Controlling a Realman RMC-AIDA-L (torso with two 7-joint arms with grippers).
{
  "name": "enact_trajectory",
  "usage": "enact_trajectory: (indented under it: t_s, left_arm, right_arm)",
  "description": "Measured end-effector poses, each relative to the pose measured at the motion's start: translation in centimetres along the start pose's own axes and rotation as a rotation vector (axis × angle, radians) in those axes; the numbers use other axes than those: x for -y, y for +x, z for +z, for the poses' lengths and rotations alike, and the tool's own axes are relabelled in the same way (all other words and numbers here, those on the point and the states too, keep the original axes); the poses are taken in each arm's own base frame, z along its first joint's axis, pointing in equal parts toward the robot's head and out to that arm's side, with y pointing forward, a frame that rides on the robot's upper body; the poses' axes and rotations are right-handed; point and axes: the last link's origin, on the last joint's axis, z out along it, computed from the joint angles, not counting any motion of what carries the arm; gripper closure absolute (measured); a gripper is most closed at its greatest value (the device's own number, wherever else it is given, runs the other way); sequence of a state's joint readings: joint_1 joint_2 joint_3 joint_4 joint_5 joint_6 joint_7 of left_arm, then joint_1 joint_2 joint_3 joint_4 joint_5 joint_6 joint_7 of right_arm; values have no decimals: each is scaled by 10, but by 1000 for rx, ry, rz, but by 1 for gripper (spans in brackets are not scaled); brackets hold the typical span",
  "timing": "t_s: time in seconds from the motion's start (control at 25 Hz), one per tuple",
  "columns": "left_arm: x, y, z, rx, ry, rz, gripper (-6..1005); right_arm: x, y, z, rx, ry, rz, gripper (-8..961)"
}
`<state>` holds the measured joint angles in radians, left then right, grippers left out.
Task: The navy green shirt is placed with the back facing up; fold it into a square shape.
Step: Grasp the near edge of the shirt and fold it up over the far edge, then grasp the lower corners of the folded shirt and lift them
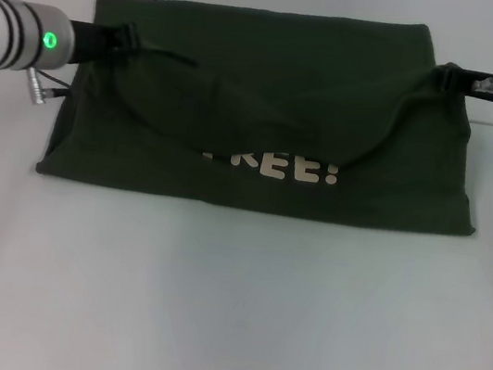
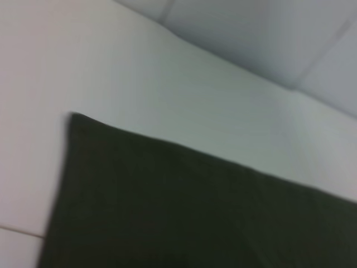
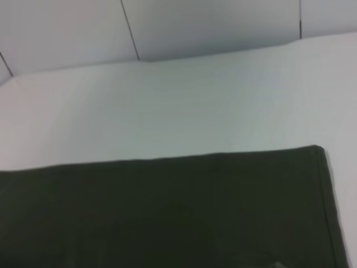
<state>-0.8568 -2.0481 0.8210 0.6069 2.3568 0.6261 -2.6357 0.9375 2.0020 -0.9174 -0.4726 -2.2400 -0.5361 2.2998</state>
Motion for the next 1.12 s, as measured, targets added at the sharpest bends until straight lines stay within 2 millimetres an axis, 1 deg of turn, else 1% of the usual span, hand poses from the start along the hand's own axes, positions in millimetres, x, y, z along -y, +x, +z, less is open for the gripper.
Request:
enact_trajectory:
  t_s: [0.12,0.16,0.28,0.4,0.48,0.6,0.64,0.72,0.76,0.8,0.88,0.92,1.0,1.04,1.12]
  left_arm:
    - [-9,-9,4,31,-13,31,891]
    - [-9,-9,4,31,-13,31,889]
    - [1,-8,-5,29,-22,-34,885]
    - [16,-5,-22,-10,-48,-126,768]
    - [25,-7,-34,-37,-66,-171,690]
    - [41,-15,-48,-33,-82,-190,453]
    - [44,-20,-49,-17,-91,-180,407]
    - [51,-29,-51,24,-117,-115,314]
    - [53,-34,-51,42,-136,-63,267]
    - [54,-41,-51,55,-159,26,221]
    - [58,-53,-53,53,-180,193,192]
    - [58,-53,-53,53,-180,193,178]
    - [66,-64,-54,4,-140,335,149]
    - [69,-64,-54,-20,-108,359,135]
    - [72,-65,-53,-22,-84,345,106]
  right_arm:
    - [8,-1,-1,-36,28,33,831]
    - [8,-1,-1,-36,28,33,814]
    - [17,-1,-8,-51,14,56,762]
    - [28,-3,-24,-63,-41,108,710]
    - [35,0,-37,-66,-96,152,624]
    - [40,10,-57,-60,-196,218,494]
    - [40,16,-63,-61,-244,241,454]
    - [39,29,-74,-60,-334,280,374]
    - [38,35,-78,-61,-370,293,335]
    - [38,42,-82,-62,-401,305,295]
    - [37,53,-89,-66,-446,329,221]
    - [37,56,-91,-67,-457,340,186]
    - [40,62,-95,-62,-460,365,117]
    - [41,64,-96,-60,-462,373,83]
    - [42,66,-97,-58,-466,382,83]
